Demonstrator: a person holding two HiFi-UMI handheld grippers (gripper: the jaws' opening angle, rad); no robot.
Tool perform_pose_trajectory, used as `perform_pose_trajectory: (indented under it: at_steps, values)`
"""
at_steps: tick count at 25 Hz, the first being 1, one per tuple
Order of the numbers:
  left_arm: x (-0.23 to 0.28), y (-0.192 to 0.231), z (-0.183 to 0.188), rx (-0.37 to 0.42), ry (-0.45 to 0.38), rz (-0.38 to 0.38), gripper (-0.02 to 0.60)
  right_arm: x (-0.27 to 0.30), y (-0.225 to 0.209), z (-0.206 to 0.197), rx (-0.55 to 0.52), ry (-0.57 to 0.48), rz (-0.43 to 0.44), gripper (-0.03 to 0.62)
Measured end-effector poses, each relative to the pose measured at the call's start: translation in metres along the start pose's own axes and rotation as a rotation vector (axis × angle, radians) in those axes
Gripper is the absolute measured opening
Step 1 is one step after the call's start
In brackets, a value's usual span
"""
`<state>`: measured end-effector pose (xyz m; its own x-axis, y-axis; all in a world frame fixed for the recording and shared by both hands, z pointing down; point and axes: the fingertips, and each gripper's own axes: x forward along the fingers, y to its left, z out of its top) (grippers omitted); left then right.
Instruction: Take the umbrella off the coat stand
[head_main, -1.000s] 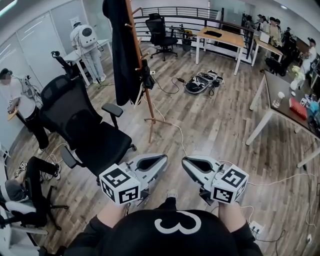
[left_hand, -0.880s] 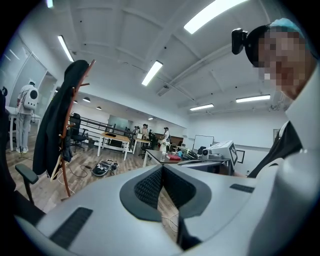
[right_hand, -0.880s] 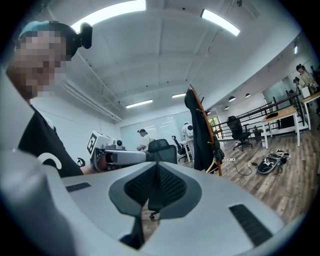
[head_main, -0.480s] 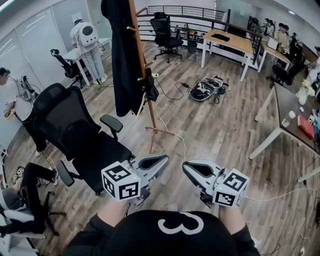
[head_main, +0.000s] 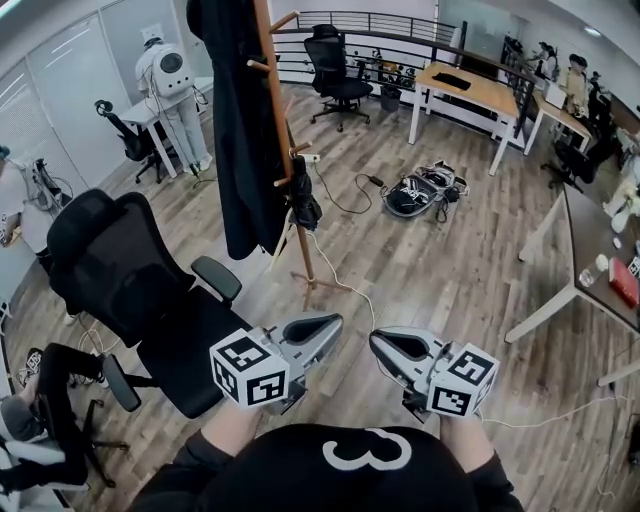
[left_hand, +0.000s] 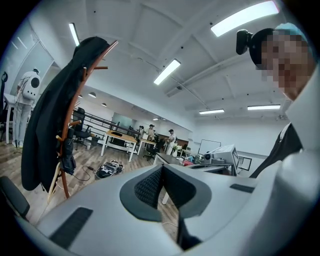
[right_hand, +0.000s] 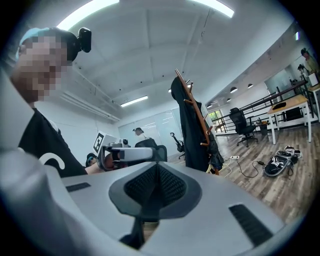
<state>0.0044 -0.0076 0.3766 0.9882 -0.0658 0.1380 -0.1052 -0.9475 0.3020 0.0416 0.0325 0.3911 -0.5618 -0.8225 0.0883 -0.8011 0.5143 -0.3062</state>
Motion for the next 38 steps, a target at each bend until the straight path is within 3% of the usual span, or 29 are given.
perform_pose_trajectory:
  at_steps: [4,12,20,38]
  values:
    - [0.005,0.021,-0.001,-0.011,0.019,0.006,0.015,0.017,-0.023,-0.001,0.032,0.007,-0.020,0.026]
    - [0.011,0.057,0.000,-0.028,0.007,0.054,0.015,0.042,-0.049,0.003,0.025,0.030,0.019,0.026]
    - [0.035,0.109,0.028,-0.004,-0.010,0.109,0.015,0.082,-0.101,0.036,0.012,-0.001,0.072,0.026]
    - [0.098,0.298,0.101,-0.021,-0.049,0.286,0.015,0.230,-0.260,0.115,0.031,0.006,0.238,0.027]
